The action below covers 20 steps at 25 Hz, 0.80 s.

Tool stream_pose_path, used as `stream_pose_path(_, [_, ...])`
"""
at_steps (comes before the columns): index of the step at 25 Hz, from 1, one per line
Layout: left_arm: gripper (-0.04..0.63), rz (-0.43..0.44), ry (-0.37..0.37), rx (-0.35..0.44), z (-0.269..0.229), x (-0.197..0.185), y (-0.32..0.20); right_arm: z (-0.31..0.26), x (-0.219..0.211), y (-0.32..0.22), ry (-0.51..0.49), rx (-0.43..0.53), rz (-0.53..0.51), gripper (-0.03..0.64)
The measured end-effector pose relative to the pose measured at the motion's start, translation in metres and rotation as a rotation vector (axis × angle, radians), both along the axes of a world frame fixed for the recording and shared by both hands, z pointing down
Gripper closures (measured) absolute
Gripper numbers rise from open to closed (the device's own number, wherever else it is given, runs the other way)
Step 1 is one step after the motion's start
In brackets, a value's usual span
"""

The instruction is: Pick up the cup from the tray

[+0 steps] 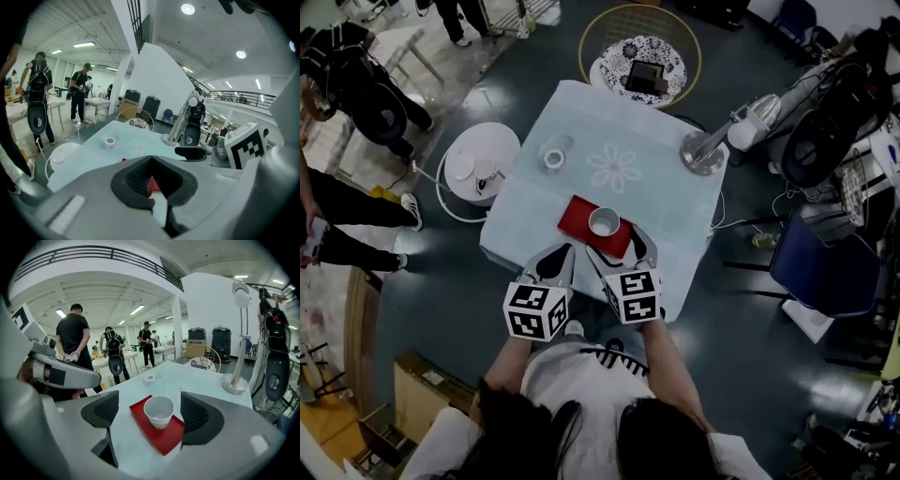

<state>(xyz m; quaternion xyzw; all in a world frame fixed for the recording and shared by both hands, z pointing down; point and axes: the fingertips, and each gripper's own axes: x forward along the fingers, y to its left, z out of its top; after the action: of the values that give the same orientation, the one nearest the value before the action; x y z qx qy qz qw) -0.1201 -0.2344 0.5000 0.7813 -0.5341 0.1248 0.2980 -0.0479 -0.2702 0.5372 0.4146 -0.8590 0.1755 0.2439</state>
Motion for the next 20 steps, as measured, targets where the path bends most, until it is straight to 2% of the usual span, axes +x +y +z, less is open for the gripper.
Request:
stream_pose_path(9, [0.595, -0.059, -0.007, -0.09, 0.033, 0.001, -0.027, 0.049, -0.002, -0.025, 0.041, -0.099, -0.067, 0.192])
stream_pose_path(20, [0.595, -0.047, -0.025, -0.155, 0.056, 0.007, -0.04, 0.085, -0.017, -0.036, 0.091, -0.179, -0.135, 0.192])
